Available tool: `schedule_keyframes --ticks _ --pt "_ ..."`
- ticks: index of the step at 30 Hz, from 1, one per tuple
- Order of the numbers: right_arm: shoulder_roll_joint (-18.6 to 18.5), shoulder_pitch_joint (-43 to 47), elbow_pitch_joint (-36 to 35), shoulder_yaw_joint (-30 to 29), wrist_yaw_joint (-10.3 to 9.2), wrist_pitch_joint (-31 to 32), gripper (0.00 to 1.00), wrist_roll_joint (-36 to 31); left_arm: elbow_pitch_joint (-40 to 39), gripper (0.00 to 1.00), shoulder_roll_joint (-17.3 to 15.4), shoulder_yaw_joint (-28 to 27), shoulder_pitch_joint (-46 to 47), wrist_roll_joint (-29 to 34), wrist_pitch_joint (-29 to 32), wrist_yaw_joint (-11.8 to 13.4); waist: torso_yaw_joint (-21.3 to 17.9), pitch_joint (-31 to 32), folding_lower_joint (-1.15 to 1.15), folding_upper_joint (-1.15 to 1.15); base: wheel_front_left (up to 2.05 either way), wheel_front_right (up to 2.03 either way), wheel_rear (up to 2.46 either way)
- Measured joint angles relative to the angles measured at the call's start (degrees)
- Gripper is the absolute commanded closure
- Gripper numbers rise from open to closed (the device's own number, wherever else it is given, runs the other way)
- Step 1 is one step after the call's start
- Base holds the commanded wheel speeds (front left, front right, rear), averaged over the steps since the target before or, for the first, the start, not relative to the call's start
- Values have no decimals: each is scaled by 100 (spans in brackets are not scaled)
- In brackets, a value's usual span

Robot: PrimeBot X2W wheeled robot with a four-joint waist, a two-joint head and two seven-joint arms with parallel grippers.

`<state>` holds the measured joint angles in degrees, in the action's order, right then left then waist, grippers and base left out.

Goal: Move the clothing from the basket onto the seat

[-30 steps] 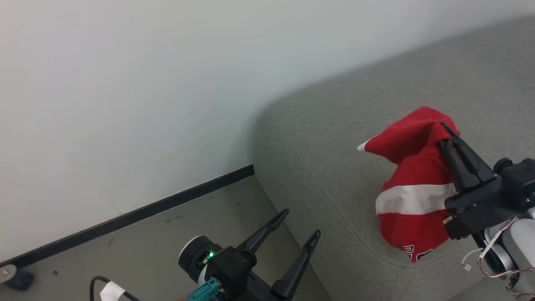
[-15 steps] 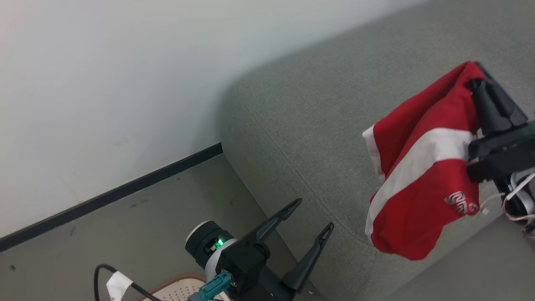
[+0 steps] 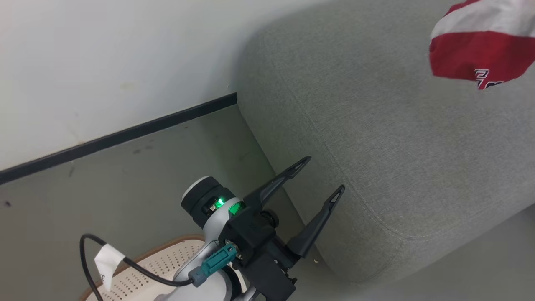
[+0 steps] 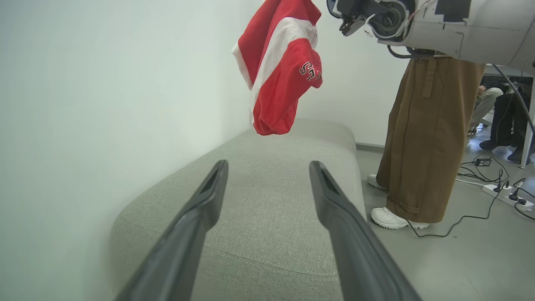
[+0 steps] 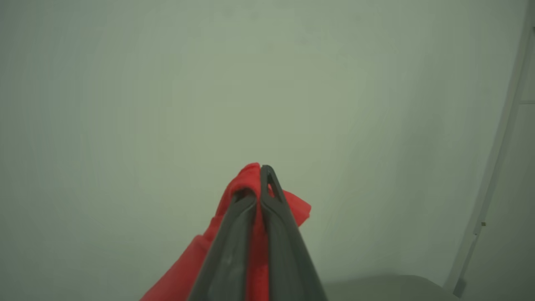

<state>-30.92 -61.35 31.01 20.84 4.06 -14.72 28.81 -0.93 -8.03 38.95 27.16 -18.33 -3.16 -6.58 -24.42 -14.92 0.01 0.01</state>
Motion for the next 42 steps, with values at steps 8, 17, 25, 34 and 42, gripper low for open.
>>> schedule_keyframes --ticks 8,17,25,34,42 --pt "-240 -638 916 -298 53 0 100 0 -224 0 -5 35 446 145 165 -3 487 -586 0 0 0 0 0" --pt "-245 -1044 1543 -516 56 1 100 2 -365 0 -77 73 775 231 272 -7 932 -1200 0 0 0 0 0" --pt "-174 -1334 1815 -573 -12 0 100 -130 -367 0 -126 56 979 253 305 -8 1166 -1651 0 1 0 0 0" --pt "305 -933 2391 -491 -60 1 100 -237 -309 0 -141 75 1053 287 305 -48 1263 -1899 -1 0 0 0 0" --pt "555 -293 2802 -655 -77 1 100 -143 -249 0 -163 73 1125 287 275 -48 1233 -1900 -1 0 0 0 0"
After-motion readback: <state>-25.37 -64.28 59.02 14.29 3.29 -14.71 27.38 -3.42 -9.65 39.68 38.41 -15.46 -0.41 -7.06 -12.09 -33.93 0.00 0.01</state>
